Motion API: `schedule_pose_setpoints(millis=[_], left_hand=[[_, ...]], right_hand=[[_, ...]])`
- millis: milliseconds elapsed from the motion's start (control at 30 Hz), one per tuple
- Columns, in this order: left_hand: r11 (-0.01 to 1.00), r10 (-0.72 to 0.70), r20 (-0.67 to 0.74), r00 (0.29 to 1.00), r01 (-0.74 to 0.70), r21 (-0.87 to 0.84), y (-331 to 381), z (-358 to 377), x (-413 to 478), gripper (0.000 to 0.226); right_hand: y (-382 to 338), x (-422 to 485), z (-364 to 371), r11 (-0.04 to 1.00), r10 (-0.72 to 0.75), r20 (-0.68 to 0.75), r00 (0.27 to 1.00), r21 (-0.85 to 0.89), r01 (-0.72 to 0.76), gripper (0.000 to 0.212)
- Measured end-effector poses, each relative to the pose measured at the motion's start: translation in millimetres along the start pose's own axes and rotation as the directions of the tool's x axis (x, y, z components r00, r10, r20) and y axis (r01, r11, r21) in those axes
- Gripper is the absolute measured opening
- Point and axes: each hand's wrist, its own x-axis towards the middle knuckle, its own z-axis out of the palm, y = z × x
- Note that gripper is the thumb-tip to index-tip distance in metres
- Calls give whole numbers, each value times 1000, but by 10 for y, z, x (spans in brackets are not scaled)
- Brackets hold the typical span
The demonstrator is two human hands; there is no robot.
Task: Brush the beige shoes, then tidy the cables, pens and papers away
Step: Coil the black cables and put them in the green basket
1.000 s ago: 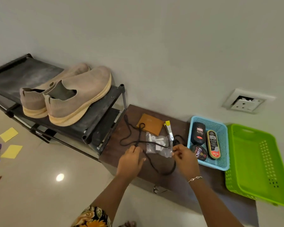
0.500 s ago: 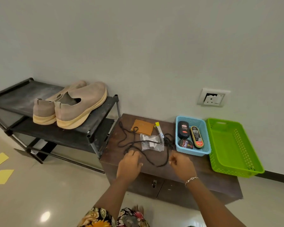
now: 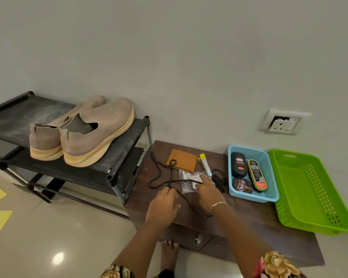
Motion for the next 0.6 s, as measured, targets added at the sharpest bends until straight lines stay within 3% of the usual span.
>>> schedule_pose_setpoints(millis=[133,333,433,500,600], left_hand=[[998,-36,-22,999,35,-56,-46,28,62,28],[991,-79,-82,994,69,-117,-92,-149,39,25],[983,-101,-164,981,72,-172,-22,-308,13,22],[985,-84,-193,978,52,-165,-7,-369,-29,22],[989,-72,-195,978,45,-139,-78,-424,-107,24]], right_hand=[[93,283,58,996,-33,114,993,-77,42,43],[168,321,-214,983,-5,-61,998,183,17,33],[153,279,-266,994,-109,121,987,-3,110,39],[158,278,-180,982,-88,282,956,-138,131,42],[176,256,-101,996,-26,262,965,-73,46,39]])
